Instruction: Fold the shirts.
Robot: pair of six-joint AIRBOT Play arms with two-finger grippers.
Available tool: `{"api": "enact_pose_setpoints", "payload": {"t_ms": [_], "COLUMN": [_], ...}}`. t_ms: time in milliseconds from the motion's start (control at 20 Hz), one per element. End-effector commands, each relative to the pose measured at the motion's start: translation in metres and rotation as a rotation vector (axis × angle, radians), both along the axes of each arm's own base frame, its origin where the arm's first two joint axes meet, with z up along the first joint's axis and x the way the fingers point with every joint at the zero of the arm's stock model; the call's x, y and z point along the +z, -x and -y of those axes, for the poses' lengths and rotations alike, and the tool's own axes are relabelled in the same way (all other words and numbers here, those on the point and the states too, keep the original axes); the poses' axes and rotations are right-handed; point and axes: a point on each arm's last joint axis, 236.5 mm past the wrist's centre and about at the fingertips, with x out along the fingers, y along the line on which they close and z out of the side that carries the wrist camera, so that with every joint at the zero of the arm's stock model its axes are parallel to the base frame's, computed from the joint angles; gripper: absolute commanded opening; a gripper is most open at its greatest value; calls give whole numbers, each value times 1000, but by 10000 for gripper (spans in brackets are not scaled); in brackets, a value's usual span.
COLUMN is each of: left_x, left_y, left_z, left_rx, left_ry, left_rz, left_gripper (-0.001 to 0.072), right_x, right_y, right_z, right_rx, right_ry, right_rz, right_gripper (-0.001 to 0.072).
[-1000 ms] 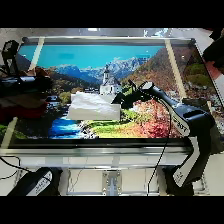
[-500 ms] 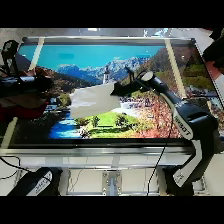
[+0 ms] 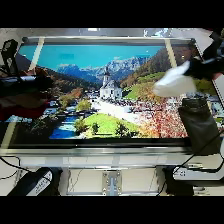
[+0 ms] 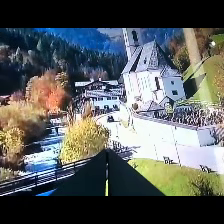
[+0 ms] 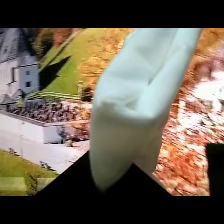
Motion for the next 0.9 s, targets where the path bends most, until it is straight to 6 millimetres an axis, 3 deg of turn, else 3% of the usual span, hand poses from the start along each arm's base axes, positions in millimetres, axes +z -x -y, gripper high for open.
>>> {"api": "enact_pose_setpoints", "payload": {"t_ms": [0,50,150,450,550,650,700,800,850], "left_x": [2,2,4,9,9,9,9,9,9], "left_y": [0,-1,-2,-1,-2,-2,-2,-2,-2], "left_z": [2,2,3,12,12,12,12,12,12], "left_rx": [-1,0,2,-8,-7,-7,-7,-7,-6], "left_ry": [14,15,23,75,75,76,76,75,76], "left_rz": [4,6,11,15,15,15,15,15,18], "left_gripper": [13,13,13,14,13,14,13,13,13], "right_x": [5,-7,-37,-161,-187,-196,-192,-170,-151], "right_y": [92,118,148,246,282,305,311,313,306], "right_z": [89,98,110,128,123,121,121,123,125], "right_rx": [-182,-197,-264,-446,-477,-513,-532,-556,-566], "right_ry": [56,22,-55,-87,-109,-137,-160,-170,-165], "right_rz": [-162,-243,-342,-629,-732,-786,-792,-777,-737], "right_gripper": [16,16,16,16,17,18,65,389,484]}}
